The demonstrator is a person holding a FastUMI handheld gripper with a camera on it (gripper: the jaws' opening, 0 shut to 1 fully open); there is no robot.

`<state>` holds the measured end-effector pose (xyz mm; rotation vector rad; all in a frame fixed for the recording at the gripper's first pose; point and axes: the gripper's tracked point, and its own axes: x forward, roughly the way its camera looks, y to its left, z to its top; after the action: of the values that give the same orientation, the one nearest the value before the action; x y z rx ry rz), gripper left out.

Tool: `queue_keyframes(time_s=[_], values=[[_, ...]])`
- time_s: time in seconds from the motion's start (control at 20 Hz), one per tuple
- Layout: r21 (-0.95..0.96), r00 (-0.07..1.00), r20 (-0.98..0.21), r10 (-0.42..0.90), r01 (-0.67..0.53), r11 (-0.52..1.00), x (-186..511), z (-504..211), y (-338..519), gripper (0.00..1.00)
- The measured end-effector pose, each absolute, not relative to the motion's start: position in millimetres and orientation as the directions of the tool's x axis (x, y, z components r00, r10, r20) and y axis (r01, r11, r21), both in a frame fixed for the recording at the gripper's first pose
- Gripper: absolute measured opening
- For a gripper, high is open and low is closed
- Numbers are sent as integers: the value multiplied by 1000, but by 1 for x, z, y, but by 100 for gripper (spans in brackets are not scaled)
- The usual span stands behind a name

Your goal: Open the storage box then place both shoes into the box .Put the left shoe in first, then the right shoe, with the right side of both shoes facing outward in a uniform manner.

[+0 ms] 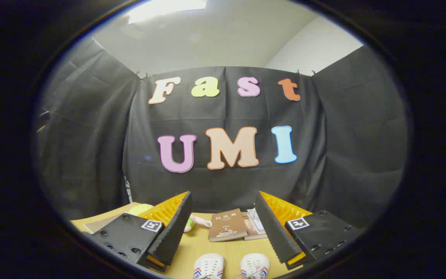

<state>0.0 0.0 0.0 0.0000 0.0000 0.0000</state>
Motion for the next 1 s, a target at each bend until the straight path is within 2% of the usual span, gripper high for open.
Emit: queue_keyframes(time_s=[1.0], values=[[3, 998, 31, 58, -58, 998, -5, 10, 5, 100]])
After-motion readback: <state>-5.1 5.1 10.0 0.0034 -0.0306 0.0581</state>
